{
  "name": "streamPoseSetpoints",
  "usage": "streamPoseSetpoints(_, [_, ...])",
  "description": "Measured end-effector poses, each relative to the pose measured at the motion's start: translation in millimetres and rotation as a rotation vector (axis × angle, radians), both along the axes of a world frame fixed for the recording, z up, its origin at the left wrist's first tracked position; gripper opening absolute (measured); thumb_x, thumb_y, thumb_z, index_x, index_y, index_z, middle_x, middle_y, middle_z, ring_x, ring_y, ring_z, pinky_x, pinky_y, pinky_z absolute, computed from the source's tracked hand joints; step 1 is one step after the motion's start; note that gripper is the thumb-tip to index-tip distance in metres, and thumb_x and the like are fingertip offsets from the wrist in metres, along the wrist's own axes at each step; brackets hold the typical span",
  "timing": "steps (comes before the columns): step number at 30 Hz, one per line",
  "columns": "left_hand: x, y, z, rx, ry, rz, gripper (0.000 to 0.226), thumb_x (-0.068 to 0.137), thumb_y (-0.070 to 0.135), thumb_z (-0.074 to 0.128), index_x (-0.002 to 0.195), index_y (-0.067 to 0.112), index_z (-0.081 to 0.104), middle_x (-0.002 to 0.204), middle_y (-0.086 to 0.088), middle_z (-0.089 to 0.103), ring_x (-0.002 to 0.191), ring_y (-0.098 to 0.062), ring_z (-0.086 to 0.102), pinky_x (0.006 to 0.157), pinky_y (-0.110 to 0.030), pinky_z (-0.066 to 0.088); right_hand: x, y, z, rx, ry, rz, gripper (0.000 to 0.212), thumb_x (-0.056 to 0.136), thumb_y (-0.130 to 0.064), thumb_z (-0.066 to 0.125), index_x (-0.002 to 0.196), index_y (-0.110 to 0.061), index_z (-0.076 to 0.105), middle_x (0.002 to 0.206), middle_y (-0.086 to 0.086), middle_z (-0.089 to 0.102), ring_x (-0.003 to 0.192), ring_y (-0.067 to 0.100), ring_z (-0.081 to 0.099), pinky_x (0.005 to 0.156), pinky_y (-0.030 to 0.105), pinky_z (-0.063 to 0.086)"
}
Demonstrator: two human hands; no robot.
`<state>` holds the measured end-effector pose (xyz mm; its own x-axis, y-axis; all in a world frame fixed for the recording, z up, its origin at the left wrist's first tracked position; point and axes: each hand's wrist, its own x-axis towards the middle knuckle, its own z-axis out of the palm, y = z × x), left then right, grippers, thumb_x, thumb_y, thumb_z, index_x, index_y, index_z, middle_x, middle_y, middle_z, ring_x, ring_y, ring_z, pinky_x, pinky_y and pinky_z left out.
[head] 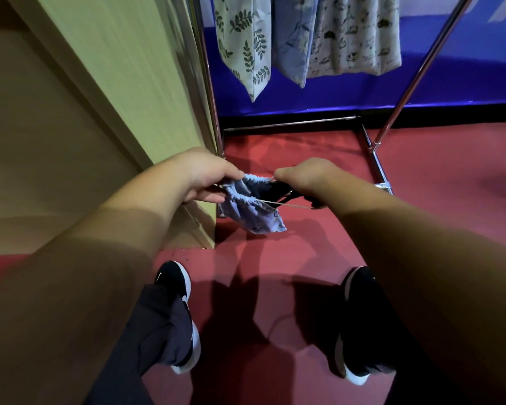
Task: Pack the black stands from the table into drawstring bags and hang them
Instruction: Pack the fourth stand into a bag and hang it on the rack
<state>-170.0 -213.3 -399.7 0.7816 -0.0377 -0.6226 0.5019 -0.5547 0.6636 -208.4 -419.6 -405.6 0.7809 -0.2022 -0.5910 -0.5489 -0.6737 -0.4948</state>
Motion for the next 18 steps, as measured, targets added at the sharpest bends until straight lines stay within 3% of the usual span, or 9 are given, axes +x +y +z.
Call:
streamPoseSetpoints(2, [0.5,1.1,1.5,-0.057,-0.024,0.033,0.024,0.084,0.025,0.089,0.101,0.012,0.078,0.098,-0.004,0.080,0.091,-0.014,0.077,0.082,-0.033,0.064,0.3,1.3,1.9,-0.018,-0.001,0.007,0.041,0.096,-0.042,0.061,0.071,-0.010,0.056,0.070,0.012,0.054,0.062,0.031,0.054,0.061,0.032,0.049])
streamPoseSetpoints(5, [2.4,-0.5,5.5,-0.165,-0.098,0.102,0.024,0.081,0.035,0.090,0.094,0.021,0.075,0.083,0.006,0.076,0.076,-0.006,0.069,0.067,-0.023,0.054,1.7,-0.8,6.8,-0.060,-0.034,0.045,0.046,0.099,-0.045,0.059,0.069,-0.012,0.053,0.072,0.010,0.053,0.055,0.024,0.045,0.053,0.029,0.035])
streamPoseSetpoints(9, [2.7,-2.4,10.2,-0.234,-0.219,0.165,0.018,0.081,0.034,0.087,0.087,0.024,0.074,0.081,0.006,0.072,0.068,-0.008,0.060,0.059,-0.025,0.039,2.4,-4.1,8.2,-0.046,-0.068,0.044,0.046,0.100,-0.046,0.058,0.069,-0.012,0.051,0.070,0.007,0.049,0.057,0.023,0.042,0.054,0.030,0.033])
streamPoseSetpoints(12, [3.5,-0.5,10.2,-0.154,-0.298,0.130,0.026,0.081,0.017,0.084,0.068,0.022,0.061,0.074,0.001,0.067,0.070,-0.016,0.059,0.057,-0.025,0.040,0.3,-5.0,3.1,-0.003,-0.095,0.001,0.044,0.096,-0.046,0.062,0.068,-0.014,0.051,0.067,0.006,0.047,0.056,0.023,0.041,0.051,0.030,0.031])
streamPoseSetpoints(18, [4.1,-2.5,3.1,0.022,-0.302,0.080,0.024,0.062,0.015,0.079,0.079,0.011,0.062,0.076,-0.012,0.069,0.070,-0.026,0.066,0.068,-0.039,0.059,1.8,-4.8,0.5,-0.033,-0.155,-0.016,0.041,0.089,-0.049,0.068,0.069,-0.014,0.060,0.067,0.004,0.056,0.061,0.024,0.053,0.051,0.030,0.038])
